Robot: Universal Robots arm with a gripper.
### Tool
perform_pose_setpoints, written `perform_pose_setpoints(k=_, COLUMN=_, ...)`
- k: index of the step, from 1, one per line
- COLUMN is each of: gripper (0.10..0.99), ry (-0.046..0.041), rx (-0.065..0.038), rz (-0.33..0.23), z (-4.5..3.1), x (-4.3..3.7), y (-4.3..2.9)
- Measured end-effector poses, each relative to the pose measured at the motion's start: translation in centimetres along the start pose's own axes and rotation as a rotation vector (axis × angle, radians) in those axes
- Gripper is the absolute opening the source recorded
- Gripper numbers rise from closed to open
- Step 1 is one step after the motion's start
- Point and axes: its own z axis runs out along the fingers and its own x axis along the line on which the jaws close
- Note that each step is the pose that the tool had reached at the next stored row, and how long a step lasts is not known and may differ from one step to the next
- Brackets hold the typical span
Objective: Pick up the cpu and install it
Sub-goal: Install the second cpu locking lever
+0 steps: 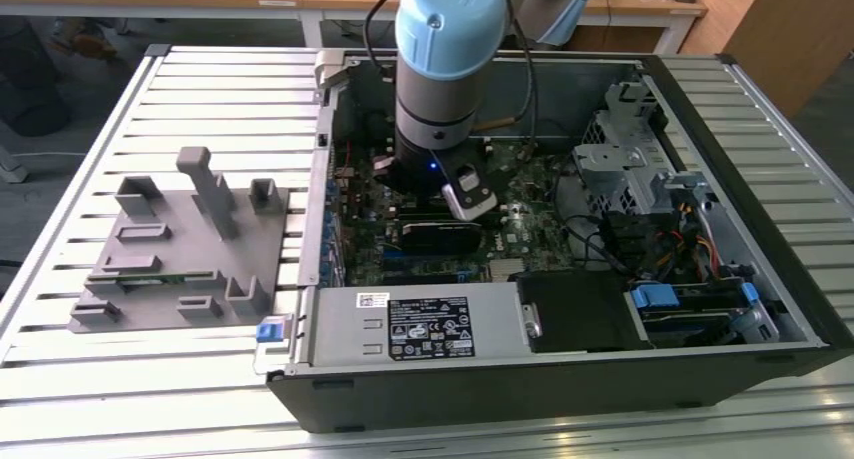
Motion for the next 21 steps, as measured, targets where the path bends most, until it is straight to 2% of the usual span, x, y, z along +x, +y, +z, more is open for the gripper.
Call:
perform_pose_setpoints(k=11, gripper=0.106, ry=0.0003, rx=-0.01, rz=-0.001, z=0.1, x=0.14, y=0.34)
perform_pose_setpoints(k=21, gripper=0.106, ry=0.0007, rx=-0.014, rz=-0.001, z=0.21, x=0.29, y=0.72)
